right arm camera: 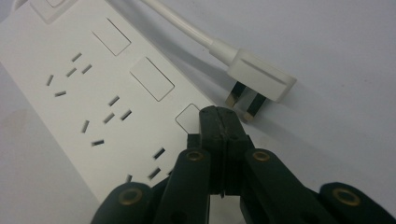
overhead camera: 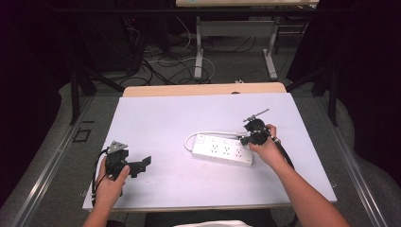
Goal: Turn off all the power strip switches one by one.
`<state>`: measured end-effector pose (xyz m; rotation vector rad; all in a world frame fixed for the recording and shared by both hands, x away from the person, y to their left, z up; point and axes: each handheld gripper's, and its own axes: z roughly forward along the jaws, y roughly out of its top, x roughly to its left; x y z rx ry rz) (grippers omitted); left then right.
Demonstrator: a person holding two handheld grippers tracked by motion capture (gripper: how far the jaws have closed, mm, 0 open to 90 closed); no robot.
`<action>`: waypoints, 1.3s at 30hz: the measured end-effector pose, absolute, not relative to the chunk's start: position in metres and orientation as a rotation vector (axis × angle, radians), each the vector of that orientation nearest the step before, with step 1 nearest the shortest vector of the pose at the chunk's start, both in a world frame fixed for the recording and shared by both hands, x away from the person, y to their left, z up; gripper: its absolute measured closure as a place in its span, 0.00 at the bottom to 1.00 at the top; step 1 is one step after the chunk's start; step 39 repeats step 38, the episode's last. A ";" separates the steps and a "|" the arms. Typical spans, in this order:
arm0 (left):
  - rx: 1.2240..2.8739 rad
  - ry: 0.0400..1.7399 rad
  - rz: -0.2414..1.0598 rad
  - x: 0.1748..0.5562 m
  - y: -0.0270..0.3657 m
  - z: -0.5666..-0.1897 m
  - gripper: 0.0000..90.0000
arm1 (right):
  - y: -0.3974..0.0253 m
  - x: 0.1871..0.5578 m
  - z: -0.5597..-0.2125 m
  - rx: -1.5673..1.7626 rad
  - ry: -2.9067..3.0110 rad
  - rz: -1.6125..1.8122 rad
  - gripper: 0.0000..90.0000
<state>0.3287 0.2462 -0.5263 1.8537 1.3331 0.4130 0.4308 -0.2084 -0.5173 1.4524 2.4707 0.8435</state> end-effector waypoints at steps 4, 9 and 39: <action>1.856 1.328 0.418 0.329 0.246 -0.527 0.01 | -0.206 0.429 -0.516 1.456 2.473 0.802 1.00; 1.860 1.324 0.421 0.329 0.246 -0.526 0.01 | -0.211 0.425 -0.515 1.449 2.431 0.860 1.00; 1.857 1.325 0.438 0.331 0.250 -0.524 0.01 | -0.298 0.336 -0.522 1.441 2.023 1.129 0.25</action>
